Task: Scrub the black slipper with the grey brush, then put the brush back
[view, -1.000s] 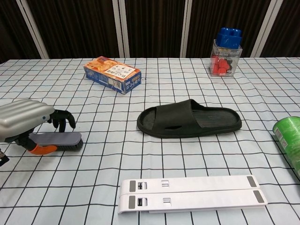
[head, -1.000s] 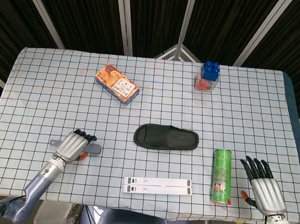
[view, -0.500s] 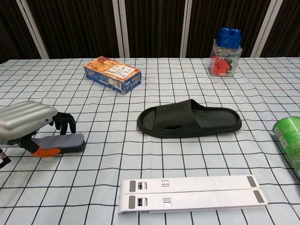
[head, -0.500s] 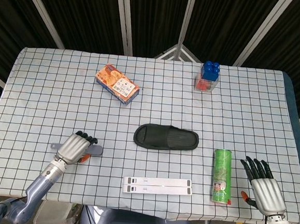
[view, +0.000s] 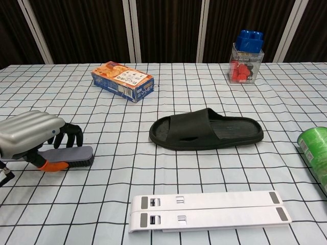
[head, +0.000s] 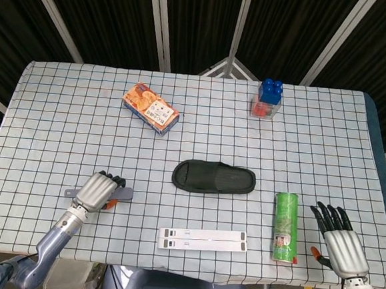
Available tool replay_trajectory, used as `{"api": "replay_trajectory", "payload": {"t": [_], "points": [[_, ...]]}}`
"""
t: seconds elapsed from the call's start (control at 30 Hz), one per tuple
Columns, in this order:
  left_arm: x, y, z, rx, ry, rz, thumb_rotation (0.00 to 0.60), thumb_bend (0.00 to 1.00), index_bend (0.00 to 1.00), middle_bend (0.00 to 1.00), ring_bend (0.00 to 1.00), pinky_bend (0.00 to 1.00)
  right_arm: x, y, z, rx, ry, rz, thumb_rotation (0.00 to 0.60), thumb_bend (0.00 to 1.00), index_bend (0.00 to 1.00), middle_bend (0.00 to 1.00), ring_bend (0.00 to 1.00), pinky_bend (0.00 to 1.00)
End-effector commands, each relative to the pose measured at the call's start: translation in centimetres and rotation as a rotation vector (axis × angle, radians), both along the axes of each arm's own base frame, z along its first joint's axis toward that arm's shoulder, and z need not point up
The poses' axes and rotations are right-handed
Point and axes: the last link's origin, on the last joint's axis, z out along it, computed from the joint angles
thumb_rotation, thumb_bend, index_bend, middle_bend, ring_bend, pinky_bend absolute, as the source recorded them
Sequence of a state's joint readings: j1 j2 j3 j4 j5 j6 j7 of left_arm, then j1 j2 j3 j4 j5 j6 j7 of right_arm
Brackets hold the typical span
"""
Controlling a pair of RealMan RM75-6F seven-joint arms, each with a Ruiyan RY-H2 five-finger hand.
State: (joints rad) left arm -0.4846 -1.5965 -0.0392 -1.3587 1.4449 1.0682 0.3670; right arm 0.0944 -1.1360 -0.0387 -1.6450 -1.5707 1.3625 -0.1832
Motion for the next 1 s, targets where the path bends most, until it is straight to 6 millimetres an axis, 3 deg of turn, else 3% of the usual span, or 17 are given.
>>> {"api": "replay_trajectory", "payload": {"t": [0.03,0.4,0.6,0.67,0.73,0.8,1.0], "points": [[0.1,0.2,0.1,0.013,-0.012,0.001,0.600,0.65,0.56,0.65,0.56,0.50,0.0,0.0,0.0,0.001,0.000,0.000,0.600,0.32,0.00,0.00,0.00,0.00],[0.0,0.5,0.4,0.038,-0.050,0.020,0.600,0.73,0.60,0.69,0.59,0.54,0.0,0.0,0.1,-0.004,0.000,0.002,0.600,0.32,0.00,0.00,0.00,0.00],[1.3,1.4,1.1,0.034,-0.068,0.000,0.600,0.74,0.60,0.69,0.59,0.54,0.9,-0.6,-1.0,0.000,0.004,0.056,0.600,0.32,0.00,0.00,0.00,0.00],[2.1,2.1,1.5,0.034,-0.072,-0.005,0.600,0.73,0.60,0.69,0.60,0.54,1.6,-1.3,-1.7,0.003,0.024,0.095,0.600,0.32,0.00,0.00,0.00,0.00],[4.2,4.0,2.0,0.034,-0.099,-0.004,0.600,0.72,0.60,0.69,0.60,0.54,4.4,-3.2,-3.0,0.028,0.029,0.227,0.600,0.35,0.00,0.00,0.00,0.00],[5.3,5.0,2.2,0.033,-0.102,0.003,0.600,0.72,0.60,0.69,0.60,0.54,5.8,-4.1,-3.8,0.050,0.029,0.275,0.600,0.39,0.00,0.00,0.00,0.00],[7.8,6.6,2.5,0.041,-0.108,0.000,0.600,0.73,0.60,0.69,0.60,0.54,9.4,-5.6,-6.3,0.149,-0.015,0.352,0.600,0.46,0.00,0.00,0.00,0.06]]}}
